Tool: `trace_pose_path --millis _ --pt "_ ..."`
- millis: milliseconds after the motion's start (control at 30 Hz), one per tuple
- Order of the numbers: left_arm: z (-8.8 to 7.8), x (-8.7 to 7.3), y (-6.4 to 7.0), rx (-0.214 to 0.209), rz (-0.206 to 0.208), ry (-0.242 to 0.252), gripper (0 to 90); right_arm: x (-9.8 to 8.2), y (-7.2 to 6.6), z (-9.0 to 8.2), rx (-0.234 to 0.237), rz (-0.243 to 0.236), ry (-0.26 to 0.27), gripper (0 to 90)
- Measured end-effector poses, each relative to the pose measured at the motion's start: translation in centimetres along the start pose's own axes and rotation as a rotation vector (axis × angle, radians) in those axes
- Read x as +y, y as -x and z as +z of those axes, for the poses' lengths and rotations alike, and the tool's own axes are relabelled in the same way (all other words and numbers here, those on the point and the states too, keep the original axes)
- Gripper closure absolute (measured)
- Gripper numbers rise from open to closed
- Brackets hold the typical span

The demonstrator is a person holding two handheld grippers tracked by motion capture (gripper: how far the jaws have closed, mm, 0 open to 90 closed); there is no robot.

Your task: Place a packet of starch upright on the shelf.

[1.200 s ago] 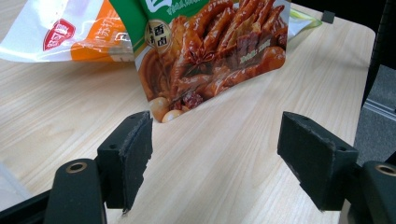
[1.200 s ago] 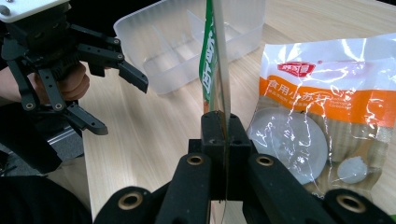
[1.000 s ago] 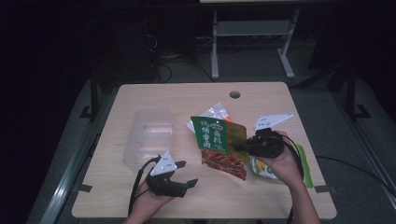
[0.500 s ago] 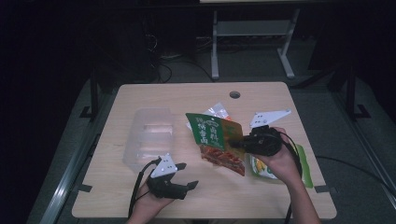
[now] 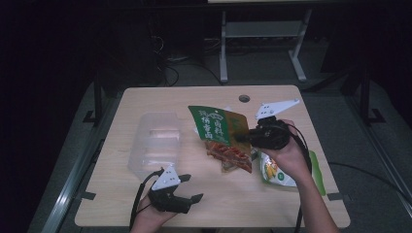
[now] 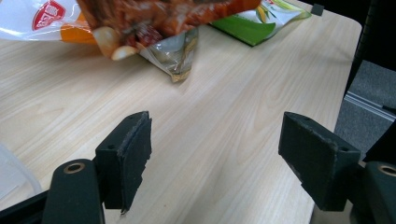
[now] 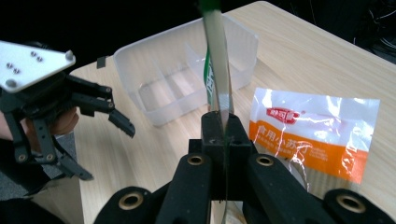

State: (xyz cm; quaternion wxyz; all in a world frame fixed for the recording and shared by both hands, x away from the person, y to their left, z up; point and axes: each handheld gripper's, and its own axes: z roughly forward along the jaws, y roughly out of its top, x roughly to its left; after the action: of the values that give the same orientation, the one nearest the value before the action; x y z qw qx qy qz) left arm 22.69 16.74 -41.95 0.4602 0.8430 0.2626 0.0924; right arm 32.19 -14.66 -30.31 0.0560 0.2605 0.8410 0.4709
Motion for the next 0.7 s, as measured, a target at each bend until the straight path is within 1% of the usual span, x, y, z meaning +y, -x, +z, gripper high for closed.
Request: trace_pose_path --millis 33,100,133,167,200,233,300,333,367,400,433,467,533,633,700 --pt "0.0 0.1 0.1 0.000 0.013 0.005 25.1 0.4 0.0 0.2 0.001 0.004 -0.002 90.0" --pt "0.0 0.2 0.2 -0.002 0.021 0.003 25.1 0.6 0.0 0.3 0.001 0.003 -0.005 90.0" --pt "0.0 0.2 0.3 0.000 0.028 0.011 25.1 1.1 0.1 0.6 0.000 0.001 -0.013 90.0" --pt "0.0 0.2 0.3 0.000 0.028 0.011 25.1 1.1 0.1 0.6 0.000 0.001 -0.013 90.0" --pt "0.1 0.2 0.3 -0.001 0.023 0.014 25.1 1.3 0.1 0.6 -0.001 -0.003 -0.015 90.0" --pt "0.1 0.1 0.3 -0.003 0.023 0.006 25.1 1.8 0.0 0.8 0.001 -0.005 -0.013 90.0" --pt "0.1 0.0 0.2 -0.003 0.017 0.005 25.1 2.0 0.0 0.8 0.001 -0.007 -0.011 90.0" --pt "0.2 0.0 0.2 -0.001 0.018 0.004 25.1 2.7 0.0 0.9 0.006 -0.012 -0.008 90.0" --pt "0.3 0.0 0.4 -0.002 0.005 0.005 25.1 3.0 0.0 1.0 0.004 -0.018 -0.005 90.0" --pt "0.3 0.0 0.4 -0.002 0.005 0.005 25.1 3.0 0.0 1.0 0.004 -0.018 -0.005 90.0" --pt "0.4 0.0 0.4 -0.006 -0.002 0.007 25.1 3.6 0.0 1.2 0.007 -0.019 -0.007 90.0" --pt "0.4 0.0 0.4 -0.006 -0.004 0.008 25.1 3.8 0.1 1.2 0.008 -0.022 -0.007 90.0" --pt "0.5 0.0 0.4 -0.008 -0.004 0.009 25.1 4.0 0.1 1.3 0.011 -0.026 -0.007 90.0" --pt "0.6 -0.1 0.3 -0.006 -0.003 0.005 25.0 5.0 0.2 1.7 0.017 -0.041 -0.005 90.0" --pt "0.6 -0.2 0.2 -0.007 -0.003 0.007 24.9 5.2 0.1 1.8 0.016 -0.041 -0.006 90.0"
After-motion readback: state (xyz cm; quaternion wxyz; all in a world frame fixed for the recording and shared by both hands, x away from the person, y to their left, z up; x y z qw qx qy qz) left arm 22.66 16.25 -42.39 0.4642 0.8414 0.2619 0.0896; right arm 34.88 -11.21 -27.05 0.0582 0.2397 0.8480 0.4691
